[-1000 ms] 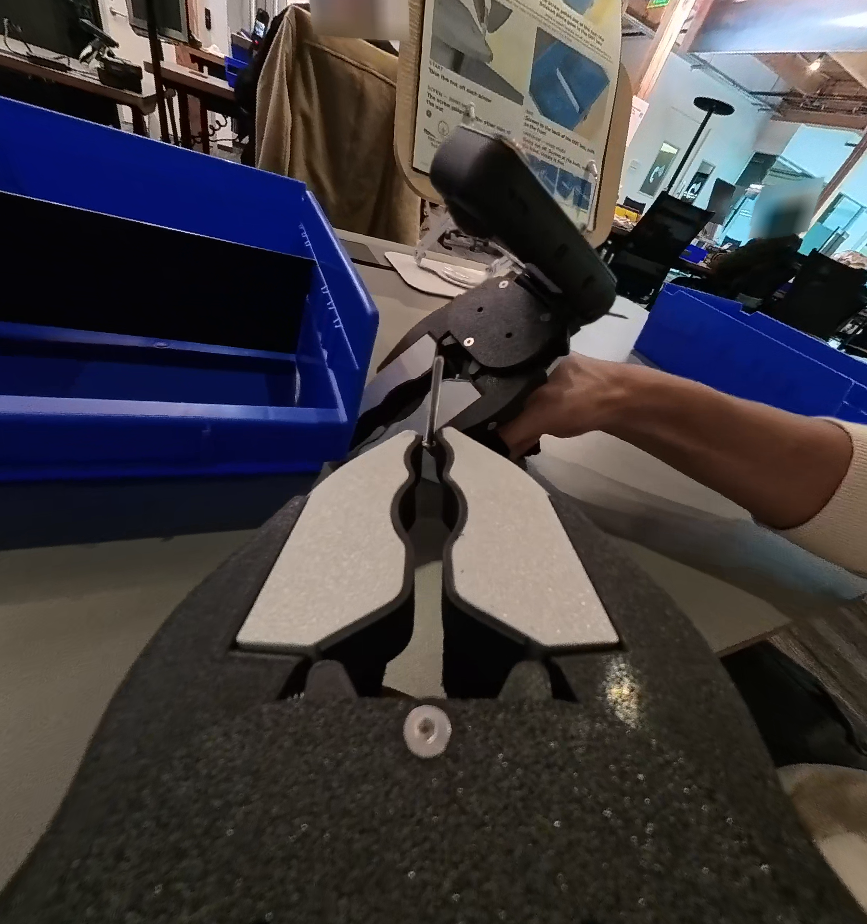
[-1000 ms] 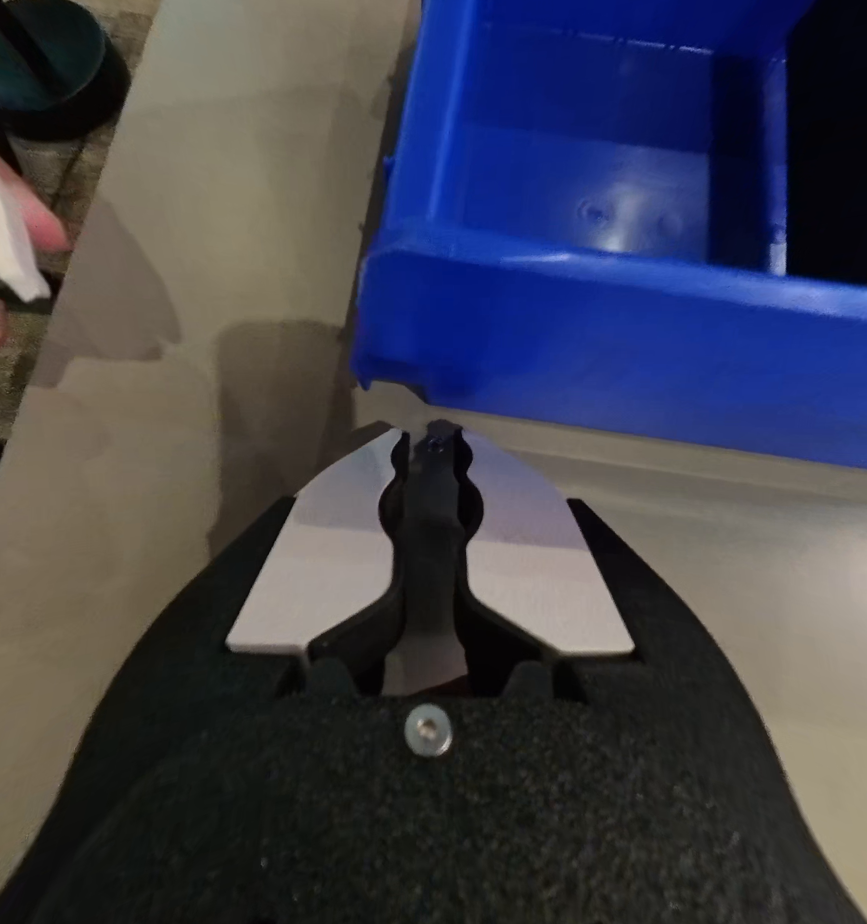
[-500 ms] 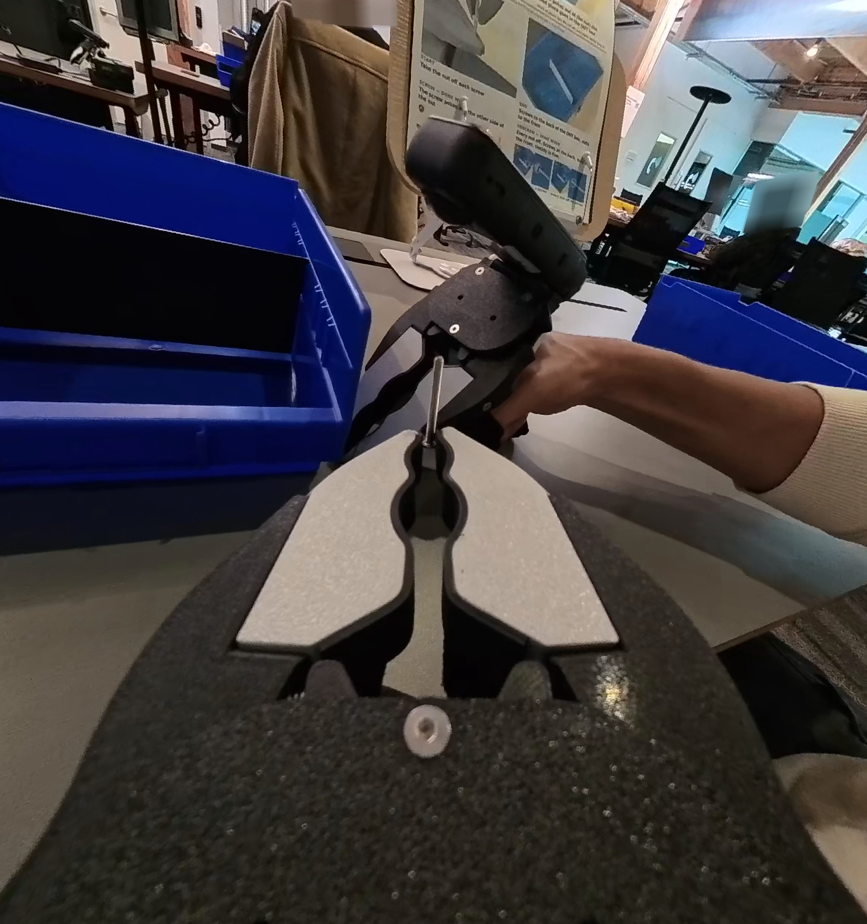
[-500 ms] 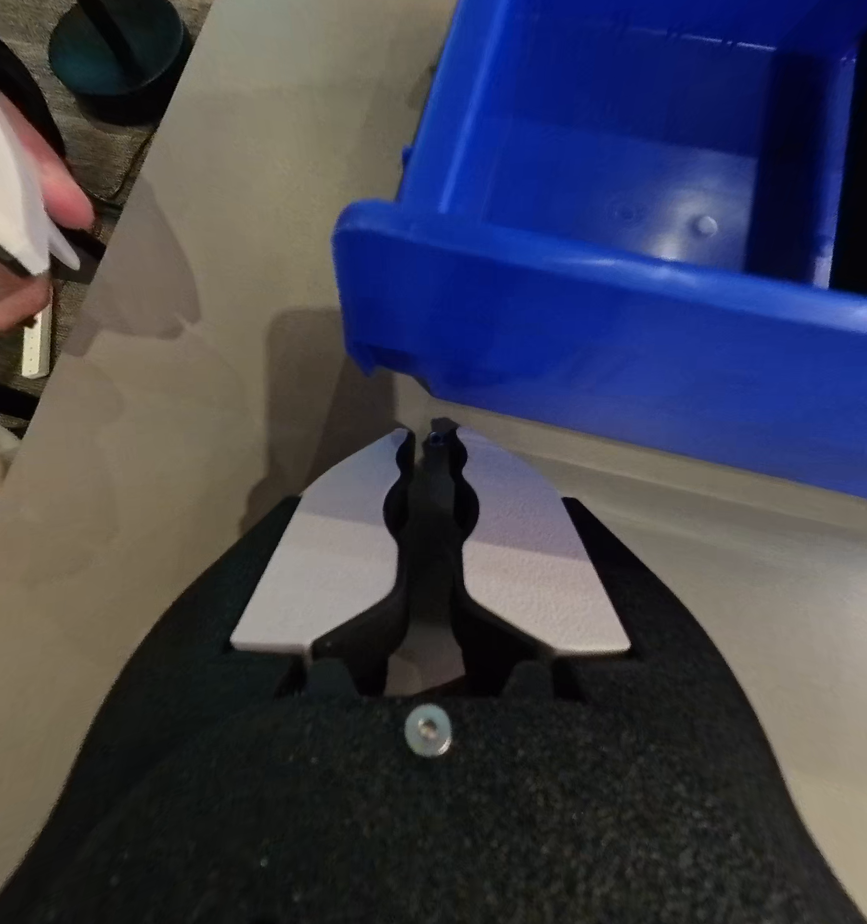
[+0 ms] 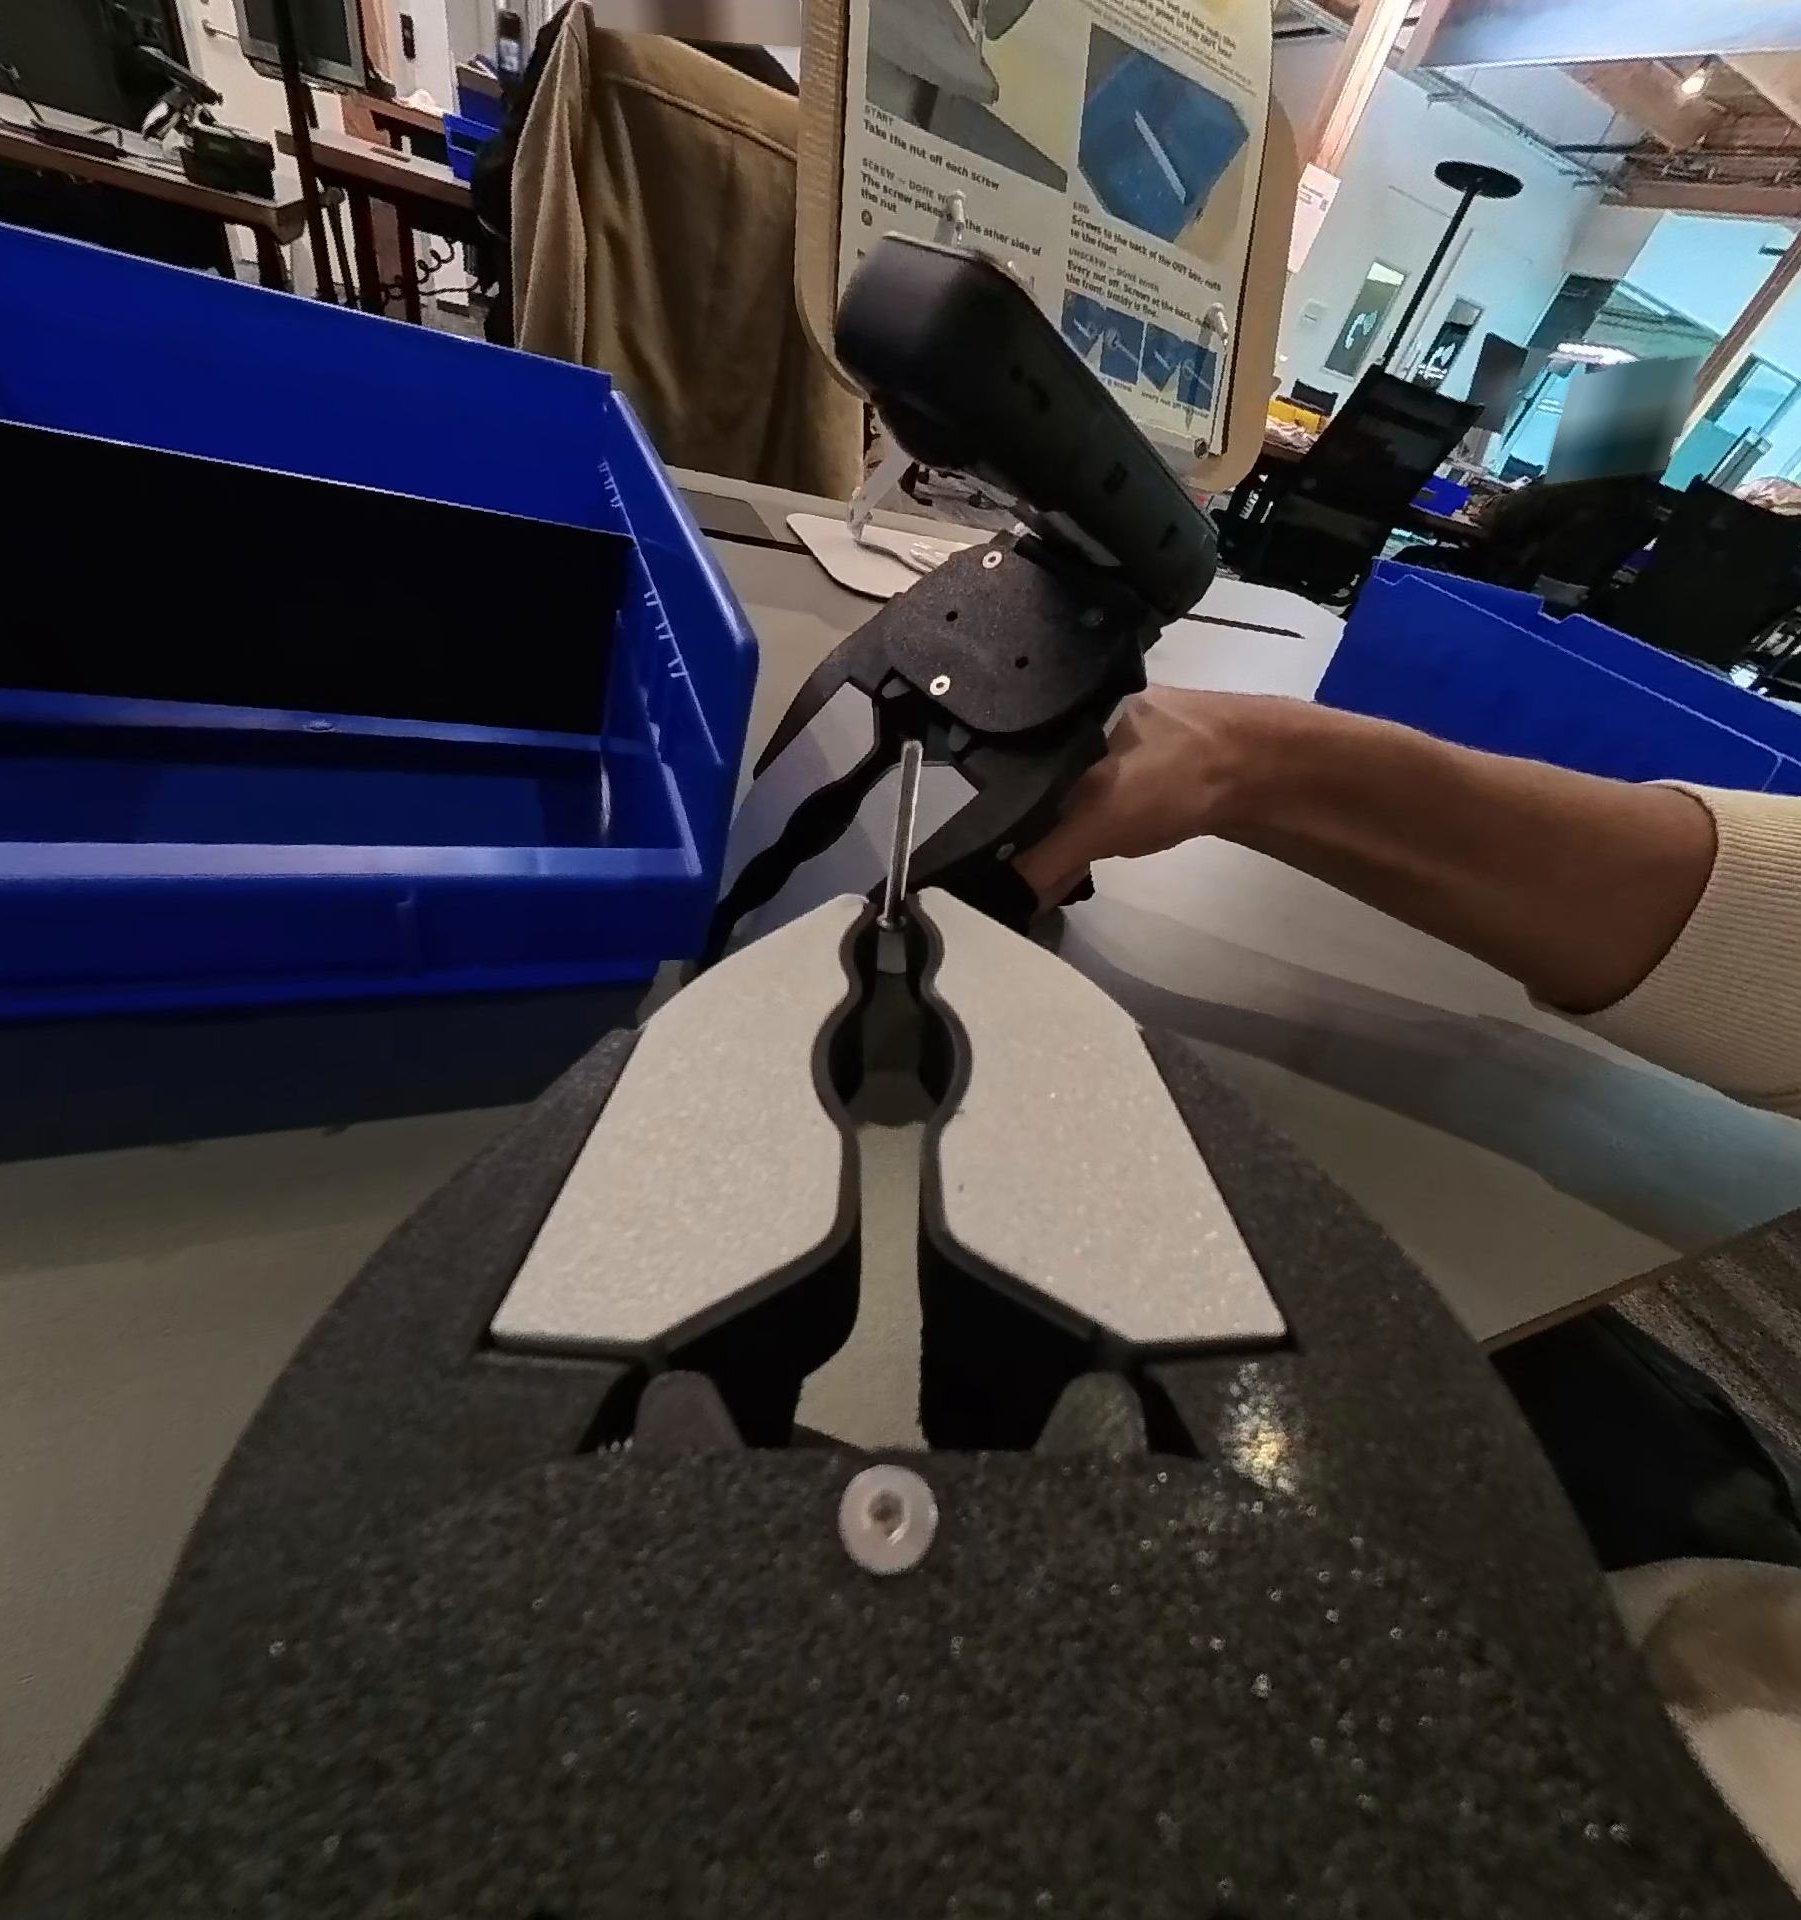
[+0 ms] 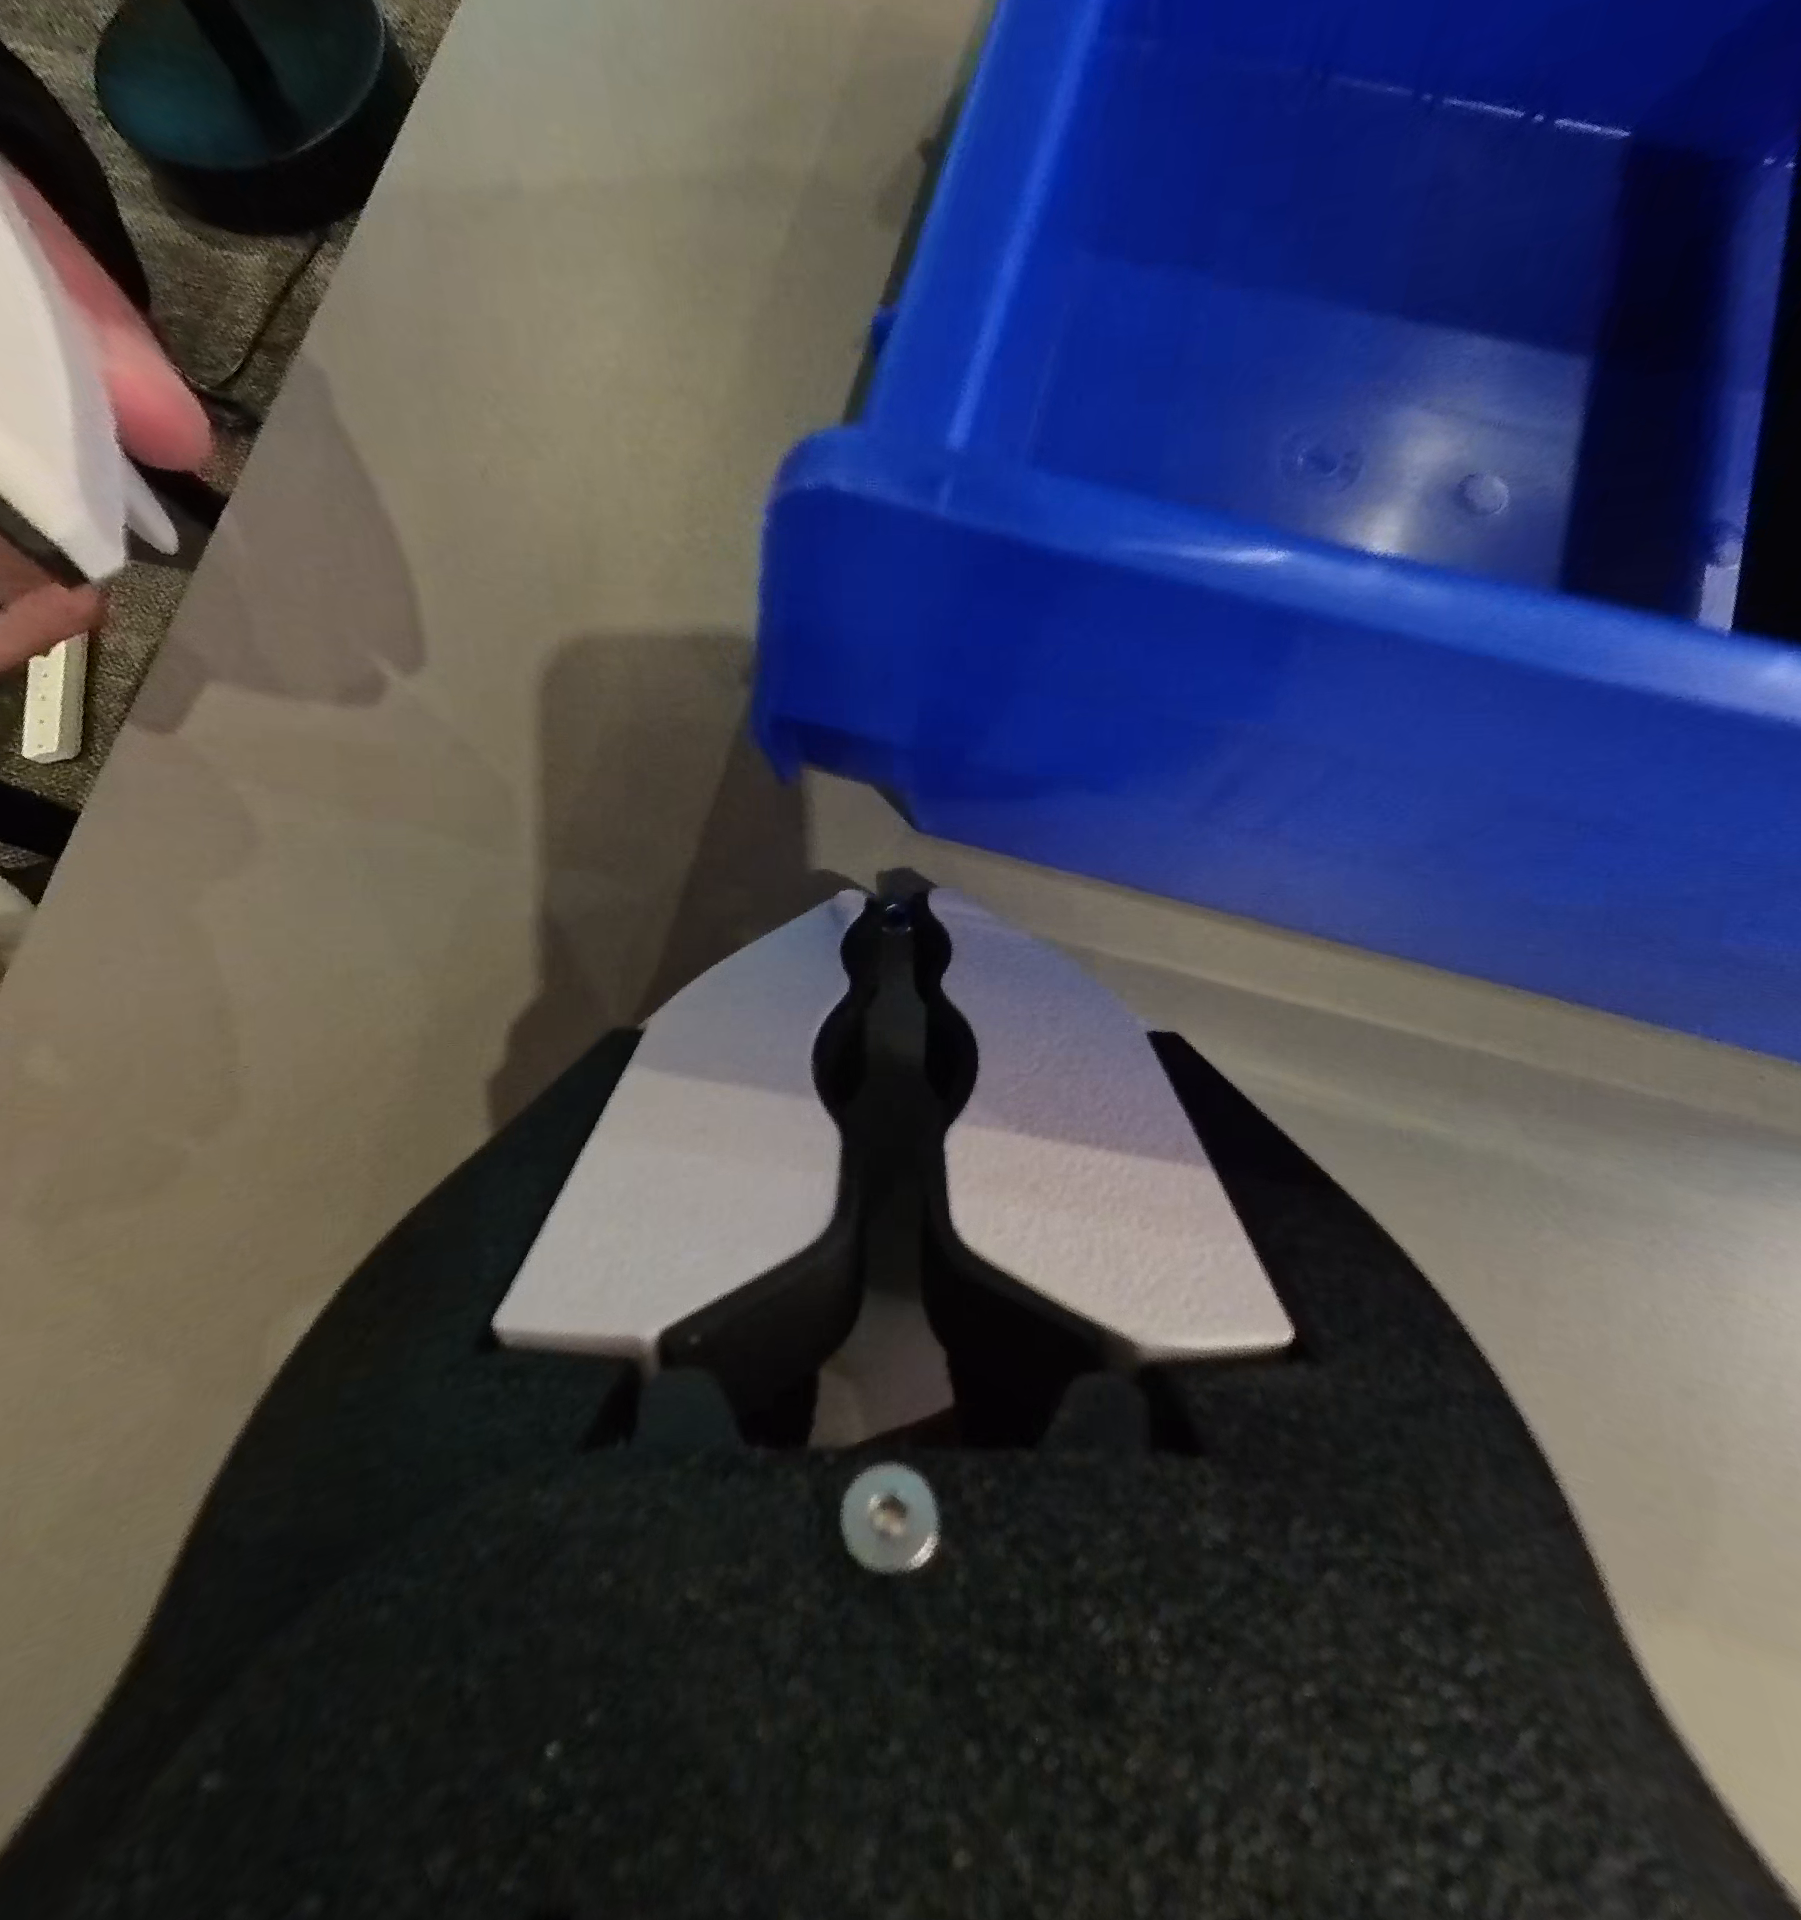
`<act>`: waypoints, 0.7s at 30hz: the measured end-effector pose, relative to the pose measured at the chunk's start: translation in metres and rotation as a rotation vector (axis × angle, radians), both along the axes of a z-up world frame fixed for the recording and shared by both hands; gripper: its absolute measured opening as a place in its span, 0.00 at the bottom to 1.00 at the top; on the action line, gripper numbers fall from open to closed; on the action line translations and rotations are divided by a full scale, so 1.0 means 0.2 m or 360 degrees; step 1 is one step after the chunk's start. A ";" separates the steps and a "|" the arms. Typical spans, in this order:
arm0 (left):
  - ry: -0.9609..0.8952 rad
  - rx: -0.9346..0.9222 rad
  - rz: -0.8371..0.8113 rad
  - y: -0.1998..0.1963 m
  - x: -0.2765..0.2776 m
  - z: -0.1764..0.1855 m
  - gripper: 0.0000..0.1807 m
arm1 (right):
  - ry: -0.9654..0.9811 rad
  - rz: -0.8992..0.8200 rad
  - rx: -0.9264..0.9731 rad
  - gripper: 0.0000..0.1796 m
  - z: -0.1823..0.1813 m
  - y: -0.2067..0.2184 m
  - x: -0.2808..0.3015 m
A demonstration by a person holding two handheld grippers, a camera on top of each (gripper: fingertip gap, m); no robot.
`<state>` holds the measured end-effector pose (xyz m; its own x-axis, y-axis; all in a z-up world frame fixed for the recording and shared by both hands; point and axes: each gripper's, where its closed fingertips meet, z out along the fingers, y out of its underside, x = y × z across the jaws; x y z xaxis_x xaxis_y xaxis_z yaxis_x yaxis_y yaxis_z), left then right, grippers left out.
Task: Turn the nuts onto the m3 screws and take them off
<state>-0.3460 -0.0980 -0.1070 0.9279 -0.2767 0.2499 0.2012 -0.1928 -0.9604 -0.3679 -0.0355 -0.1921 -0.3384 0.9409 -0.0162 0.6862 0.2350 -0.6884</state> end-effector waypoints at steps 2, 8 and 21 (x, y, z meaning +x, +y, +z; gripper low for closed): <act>-0.0003 0.0001 -0.0001 0.00 0.00 0.00 0.02 | 0.0006 -0.0003 0.0008 0.03 0.00 0.00 0.00; 0.0004 -0.0011 -0.0015 0.01 0.01 0.00 0.02 | 0.0087 -0.0094 0.0067 0.03 0.05 0.04 0.06; 0.0164 -0.0064 -0.0383 0.25 0.44 0.05 0.02 | 0.0772 -0.1498 0.0597 0.03 0.44 0.24 1.07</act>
